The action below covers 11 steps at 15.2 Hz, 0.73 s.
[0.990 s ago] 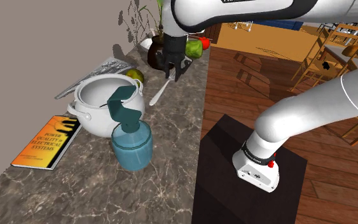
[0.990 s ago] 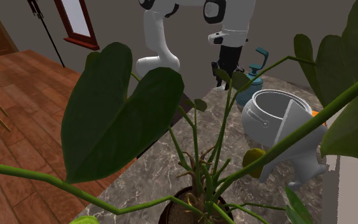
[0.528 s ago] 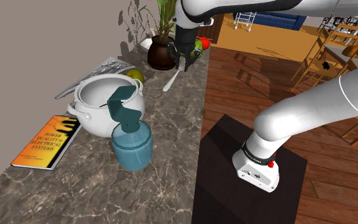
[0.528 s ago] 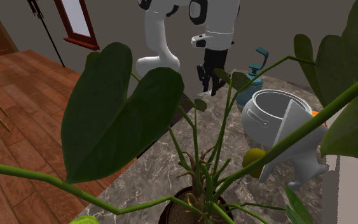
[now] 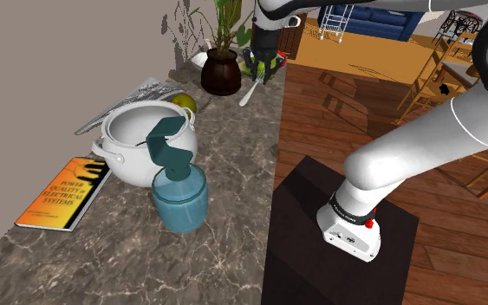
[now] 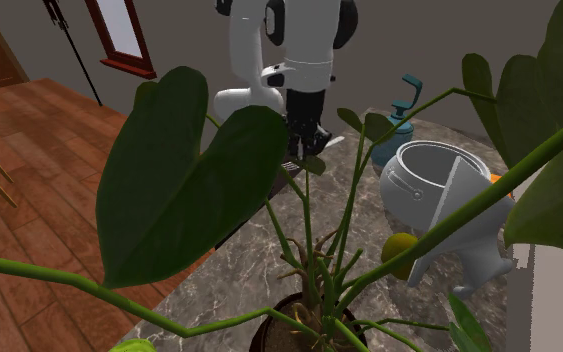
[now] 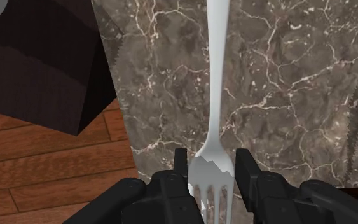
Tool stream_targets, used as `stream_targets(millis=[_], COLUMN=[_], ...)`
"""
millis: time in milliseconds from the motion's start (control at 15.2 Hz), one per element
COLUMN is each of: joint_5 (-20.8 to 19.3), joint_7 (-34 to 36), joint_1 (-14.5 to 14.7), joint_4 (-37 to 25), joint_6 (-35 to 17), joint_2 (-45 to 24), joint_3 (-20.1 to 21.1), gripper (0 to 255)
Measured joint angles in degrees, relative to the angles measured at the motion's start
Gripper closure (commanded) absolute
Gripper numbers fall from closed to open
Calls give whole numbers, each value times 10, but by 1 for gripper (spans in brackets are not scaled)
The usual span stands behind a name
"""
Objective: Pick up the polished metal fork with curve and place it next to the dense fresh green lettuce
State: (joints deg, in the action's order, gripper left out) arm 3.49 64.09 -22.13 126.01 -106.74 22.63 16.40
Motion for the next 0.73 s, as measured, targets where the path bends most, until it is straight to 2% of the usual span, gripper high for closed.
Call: stream_targets(millis=[330, 726], joint_5=[-22, -41], joint_7=[-58, -122], joint_1=[-29, -61], joint_4=[-30, -103], joint_6=[-12, -9], joint_2=[-44, -112], joint_3=[-40, -82], gripper=[255, 255])
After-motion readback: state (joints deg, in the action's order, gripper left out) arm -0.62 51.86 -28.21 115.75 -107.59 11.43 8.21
